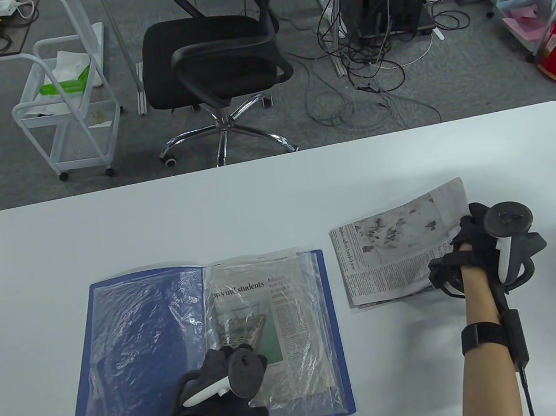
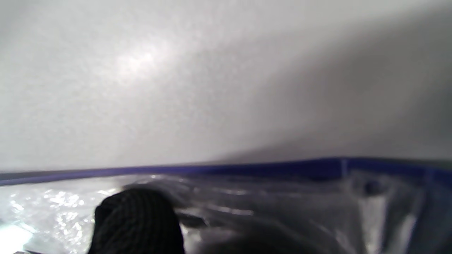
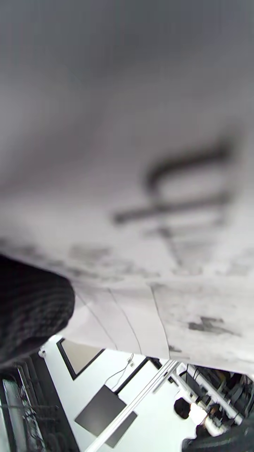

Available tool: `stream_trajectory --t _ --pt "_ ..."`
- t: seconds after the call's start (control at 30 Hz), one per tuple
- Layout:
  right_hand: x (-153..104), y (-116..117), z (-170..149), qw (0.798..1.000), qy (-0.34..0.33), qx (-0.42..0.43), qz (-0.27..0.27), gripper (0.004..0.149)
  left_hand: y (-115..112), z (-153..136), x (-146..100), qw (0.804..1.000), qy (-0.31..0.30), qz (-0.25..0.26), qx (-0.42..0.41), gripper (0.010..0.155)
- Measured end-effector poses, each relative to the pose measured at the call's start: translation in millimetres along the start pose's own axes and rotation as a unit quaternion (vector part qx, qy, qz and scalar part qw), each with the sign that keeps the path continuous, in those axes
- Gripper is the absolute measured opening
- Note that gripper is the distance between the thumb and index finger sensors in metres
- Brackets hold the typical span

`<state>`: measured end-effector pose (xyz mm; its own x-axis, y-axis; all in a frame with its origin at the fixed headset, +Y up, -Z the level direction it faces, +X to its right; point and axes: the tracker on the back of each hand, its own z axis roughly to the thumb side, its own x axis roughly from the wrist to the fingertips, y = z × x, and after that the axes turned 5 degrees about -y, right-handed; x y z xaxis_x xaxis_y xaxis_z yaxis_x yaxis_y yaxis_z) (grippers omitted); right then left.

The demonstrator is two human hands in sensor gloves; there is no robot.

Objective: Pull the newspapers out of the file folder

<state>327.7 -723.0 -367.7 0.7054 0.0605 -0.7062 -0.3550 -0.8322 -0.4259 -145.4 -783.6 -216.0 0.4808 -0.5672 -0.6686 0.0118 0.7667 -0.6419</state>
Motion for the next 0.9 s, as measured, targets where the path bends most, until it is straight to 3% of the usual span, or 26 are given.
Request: stream_trajectory --t 0.13,0.27,0.4,0.67,0.9 --pt "-3.3 2.7 2.7 0.997 -0.035 -0.068 0.0 0.064 0.0 0.0 0.0 1.0 0.0 0.0 0.0 0.085" --pt "-13.5 -7.9 21.1 0.987 -0.111 -0.119 -0.011 0.064 0.0 0.0 0.0 1.0 0.0 0.0 0.0 0.085" --pt "-31.2 -24.9 47.3 0.979 -0.18 -0.094 0.001 0.06 0.0 0.0 0.0 1.0 0.0 0.0 0.0 0.085" --pt "-99.8 -56.3 98.7 0.944 -0.324 -0.056 0.005 0.055 0.1 -0.3 -0.4 1.0 0.0 0.0 -0.002 0.085" --pt "-158.7 -31.0 95.2 0.917 -0.392 -0.075 0.024 0.055 0.1 -0.2 -0.2 1.0 0.001 0.001 -0.001 0.084"
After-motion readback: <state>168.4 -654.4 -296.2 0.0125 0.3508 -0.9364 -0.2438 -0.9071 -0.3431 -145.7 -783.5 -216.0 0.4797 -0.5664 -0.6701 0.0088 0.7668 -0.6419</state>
